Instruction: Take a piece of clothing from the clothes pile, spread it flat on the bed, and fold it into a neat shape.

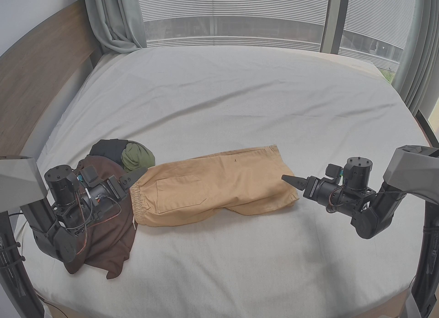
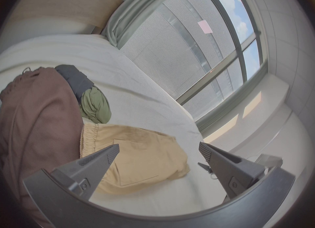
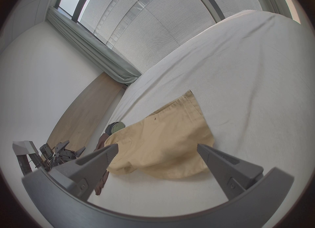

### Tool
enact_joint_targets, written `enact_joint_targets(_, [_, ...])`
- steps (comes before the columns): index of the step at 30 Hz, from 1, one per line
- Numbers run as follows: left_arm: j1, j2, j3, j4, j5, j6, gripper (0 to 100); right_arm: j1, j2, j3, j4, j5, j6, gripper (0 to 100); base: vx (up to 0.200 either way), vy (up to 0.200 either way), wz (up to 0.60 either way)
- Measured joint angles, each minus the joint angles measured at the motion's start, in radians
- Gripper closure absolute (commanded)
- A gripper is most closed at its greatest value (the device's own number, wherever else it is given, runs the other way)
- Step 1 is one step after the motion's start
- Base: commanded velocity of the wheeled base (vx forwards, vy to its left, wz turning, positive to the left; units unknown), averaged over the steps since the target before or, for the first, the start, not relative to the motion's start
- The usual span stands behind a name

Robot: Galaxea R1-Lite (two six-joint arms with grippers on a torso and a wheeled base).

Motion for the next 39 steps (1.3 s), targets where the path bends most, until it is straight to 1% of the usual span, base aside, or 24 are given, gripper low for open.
enact_joint_targets(1, [-0.001, 0.006, 0.002, 0.000, 0.007, 0.025, 0, -0.001, 0.009, 0.014, -0.015, -0.002, 0.002, 0, 0.000, 0.000, 0.00])
enact_joint_targets(4, [-0.002, 0.020, 0.005, 0.000, 0.024, 0.046, 0, -0.005, 0.033, 0.034, -0.034, -0.008, 0.006, 0, 0.000, 0.000, 0.00])
enact_joint_targets(15, [-0.003, 0.037, 0.001, 0.000, 0.026, 0.047, 0, -0.021, 0.136, 0.001, -0.034, -0.009, 0.010, 0, 0.000, 0.000, 0.00])
enact_joint_targets(25, [-0.006, 0.043, 0.002, 0.000, 0.025, 0.047, 0, -0.013, 0.242, -0.075, -0.038, -0.028, 0.015, 0, 0.000, 0.000, 0.00])
enact_joint_targets(34, [-0.006, 0.045, 0.001, 0.000, 0.024, 0.045, 0, 0.021, 0.281, -0.134, -0.052, -0.030, 0.155, 0, 0.000, 0.000, 0.00])
enact_joint_targets(39, [-0.006, 0.045, 0.000, 0.000, 0.024, 0.044, 0, 0.046, 0.304, -0.164, -0.122, -0.032, 0.193, 0, 0.000, 0.000, 0.00])
